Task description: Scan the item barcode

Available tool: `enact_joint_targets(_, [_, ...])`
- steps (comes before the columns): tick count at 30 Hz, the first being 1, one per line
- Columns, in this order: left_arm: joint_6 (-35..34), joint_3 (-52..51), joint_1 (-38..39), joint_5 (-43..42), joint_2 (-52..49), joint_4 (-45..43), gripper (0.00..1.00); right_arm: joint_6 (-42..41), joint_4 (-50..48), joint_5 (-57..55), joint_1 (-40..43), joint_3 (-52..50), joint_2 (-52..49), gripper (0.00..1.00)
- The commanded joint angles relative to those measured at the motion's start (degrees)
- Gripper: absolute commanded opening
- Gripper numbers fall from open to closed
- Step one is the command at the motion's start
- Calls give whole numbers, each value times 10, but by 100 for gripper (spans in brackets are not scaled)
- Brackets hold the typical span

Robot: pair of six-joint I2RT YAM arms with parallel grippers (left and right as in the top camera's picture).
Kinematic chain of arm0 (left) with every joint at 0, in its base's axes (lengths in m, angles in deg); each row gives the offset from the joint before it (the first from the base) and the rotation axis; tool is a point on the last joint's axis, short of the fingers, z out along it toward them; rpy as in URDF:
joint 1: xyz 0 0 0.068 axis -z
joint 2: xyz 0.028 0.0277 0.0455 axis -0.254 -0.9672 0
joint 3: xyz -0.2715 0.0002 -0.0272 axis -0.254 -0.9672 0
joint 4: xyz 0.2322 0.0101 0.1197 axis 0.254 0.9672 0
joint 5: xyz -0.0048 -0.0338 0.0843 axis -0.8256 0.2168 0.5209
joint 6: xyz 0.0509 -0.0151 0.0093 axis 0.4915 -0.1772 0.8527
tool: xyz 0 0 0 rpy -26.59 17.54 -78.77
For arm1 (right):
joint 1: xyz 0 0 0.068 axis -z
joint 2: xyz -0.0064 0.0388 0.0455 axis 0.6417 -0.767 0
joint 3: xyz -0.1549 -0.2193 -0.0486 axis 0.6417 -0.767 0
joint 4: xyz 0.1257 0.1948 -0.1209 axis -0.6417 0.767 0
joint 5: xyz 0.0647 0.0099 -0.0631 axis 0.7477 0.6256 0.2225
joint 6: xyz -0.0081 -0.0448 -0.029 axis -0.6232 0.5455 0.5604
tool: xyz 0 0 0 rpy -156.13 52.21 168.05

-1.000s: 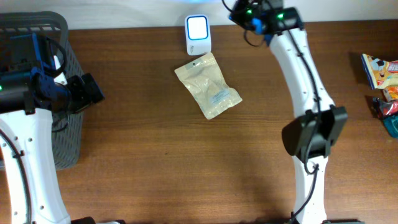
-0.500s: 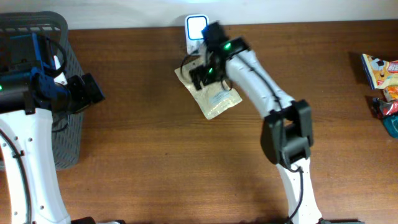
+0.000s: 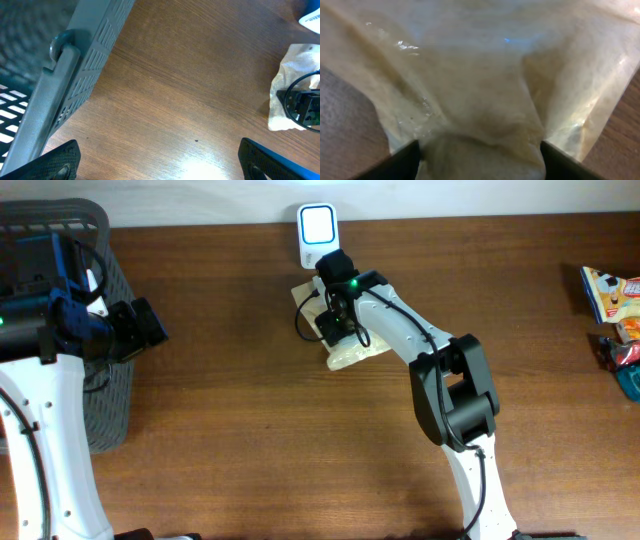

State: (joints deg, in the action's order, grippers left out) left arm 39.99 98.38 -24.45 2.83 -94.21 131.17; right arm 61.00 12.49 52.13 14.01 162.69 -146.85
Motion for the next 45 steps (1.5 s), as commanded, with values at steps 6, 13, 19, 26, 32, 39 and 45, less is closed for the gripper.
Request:
enact_joint_targets(6, [-6,-3,-2,-4,2,-1,99,-95,23,-7,7,-33,2,25])
enact_joint_targets(13, [-6,-3,-2,-4,2,-1,99,-160,122,-7,42,67,3,12])
enact_joint_targets(19, [-6,-3,-2,-4,2,-1,99,-170,193,-3,84,133,3,4])
enact_joint_targets(26, [-6,-3,-2,-4,2,-1,99,-170,208,12,110,133,0,59])
enact_joint_targets(32, [-6,-3,-2,-4,2,-1,99,-170,137,60,127,133,-2,95])
enact_joint_targets(39, [-6,-3,-2,-4,2,-1,99,-169,73,125,163,132,-38,97])
enact_joint_targets(45, [-6,-3,-2,-4,2,-1,99,-134,16,278,190,132,-77,94])
